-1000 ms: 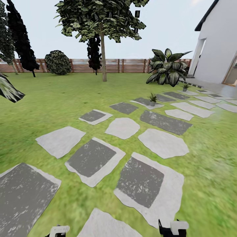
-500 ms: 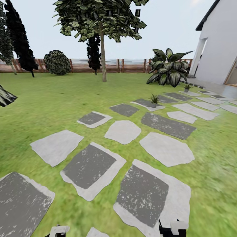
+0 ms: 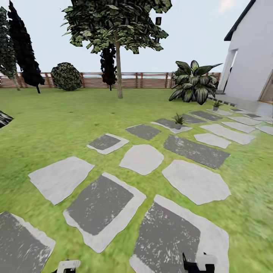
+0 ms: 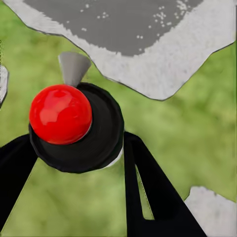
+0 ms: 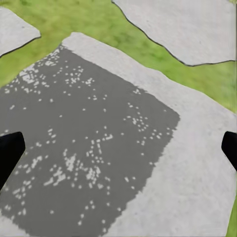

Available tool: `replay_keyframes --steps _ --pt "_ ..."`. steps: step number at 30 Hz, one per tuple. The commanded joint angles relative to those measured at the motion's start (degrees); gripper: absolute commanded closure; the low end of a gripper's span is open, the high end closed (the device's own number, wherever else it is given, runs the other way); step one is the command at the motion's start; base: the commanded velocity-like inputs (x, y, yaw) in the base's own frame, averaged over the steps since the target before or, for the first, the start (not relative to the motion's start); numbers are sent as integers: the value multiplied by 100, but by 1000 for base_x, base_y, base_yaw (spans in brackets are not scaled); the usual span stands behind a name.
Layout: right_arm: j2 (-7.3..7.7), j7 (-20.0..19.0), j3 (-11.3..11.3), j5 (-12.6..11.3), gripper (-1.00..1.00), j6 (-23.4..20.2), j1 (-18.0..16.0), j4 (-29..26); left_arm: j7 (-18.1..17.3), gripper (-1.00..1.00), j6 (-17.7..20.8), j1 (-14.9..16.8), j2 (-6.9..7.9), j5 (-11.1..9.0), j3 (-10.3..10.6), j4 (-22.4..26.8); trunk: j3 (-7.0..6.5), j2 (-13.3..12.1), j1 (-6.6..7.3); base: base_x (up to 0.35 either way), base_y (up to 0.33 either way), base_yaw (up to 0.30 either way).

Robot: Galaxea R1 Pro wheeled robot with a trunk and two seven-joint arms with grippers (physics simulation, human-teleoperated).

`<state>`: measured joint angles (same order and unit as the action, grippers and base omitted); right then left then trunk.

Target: Pick up the pesticide atomizer in the garden and spray insectifuge to fully cover both potted plants in the garden.

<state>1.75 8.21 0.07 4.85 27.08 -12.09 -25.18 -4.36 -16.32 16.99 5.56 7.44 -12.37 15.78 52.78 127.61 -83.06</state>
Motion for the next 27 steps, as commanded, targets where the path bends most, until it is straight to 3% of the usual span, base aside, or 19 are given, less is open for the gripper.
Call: replay_keyframes --steps 1,27 --pt "0 40 1 52 -100 8 -4 4 -30 100 -21 6 -3 58 -50 -5 4 -1 -4 340 0 0" --pt "1 40 1 52 -100 8 -4 4 -28 100 -21 6 -3 56 -51 -5 4 -1 -4 340 0 0"
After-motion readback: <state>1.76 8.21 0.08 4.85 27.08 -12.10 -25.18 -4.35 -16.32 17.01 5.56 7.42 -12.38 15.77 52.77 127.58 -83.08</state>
